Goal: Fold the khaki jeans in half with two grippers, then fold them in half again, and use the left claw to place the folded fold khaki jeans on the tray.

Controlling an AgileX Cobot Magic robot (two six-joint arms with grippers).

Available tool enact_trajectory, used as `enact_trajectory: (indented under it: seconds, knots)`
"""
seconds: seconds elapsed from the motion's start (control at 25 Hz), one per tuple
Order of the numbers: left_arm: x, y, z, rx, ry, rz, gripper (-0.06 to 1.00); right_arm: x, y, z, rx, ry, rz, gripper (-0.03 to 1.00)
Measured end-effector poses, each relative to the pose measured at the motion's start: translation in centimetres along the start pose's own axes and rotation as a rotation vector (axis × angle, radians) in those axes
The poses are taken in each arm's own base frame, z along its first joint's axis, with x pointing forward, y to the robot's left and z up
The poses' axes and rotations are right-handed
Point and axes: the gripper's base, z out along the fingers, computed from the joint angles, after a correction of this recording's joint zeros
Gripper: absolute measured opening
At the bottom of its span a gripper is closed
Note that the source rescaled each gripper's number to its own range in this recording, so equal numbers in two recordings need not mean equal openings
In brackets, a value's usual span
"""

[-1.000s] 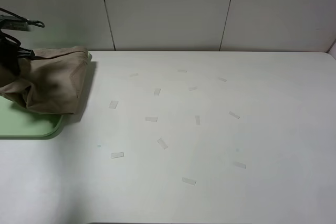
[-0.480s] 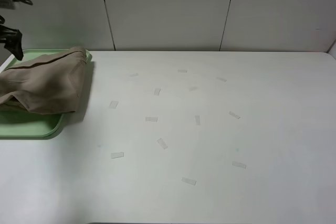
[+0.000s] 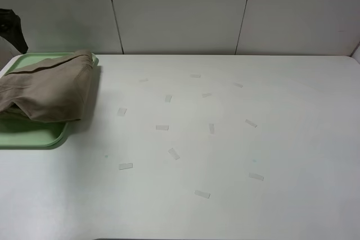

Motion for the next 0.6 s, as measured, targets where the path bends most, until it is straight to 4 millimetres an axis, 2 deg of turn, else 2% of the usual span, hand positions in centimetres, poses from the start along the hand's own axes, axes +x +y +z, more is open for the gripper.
enact_trajectory:
  seconds: [0.24,0.36,0.6]
  knots:
    - [2.2,-0.9,-3.9,0.035,-0.029,0.009,1.0,0.0,0.0,0.0,0.0,0.0,0.0,1.0]
    - [4.4,-1.4,-5.9,0.034,-0.06,0.014,1.0,0.0,0.0,0.0,0.0,0.0,0.0,1.0]
    - [9.7,-2.2,-8.1,0.032,-0.08,0.016,1.0,0.0,0.0,0.0,0.0,0.0,0.0,1.0]
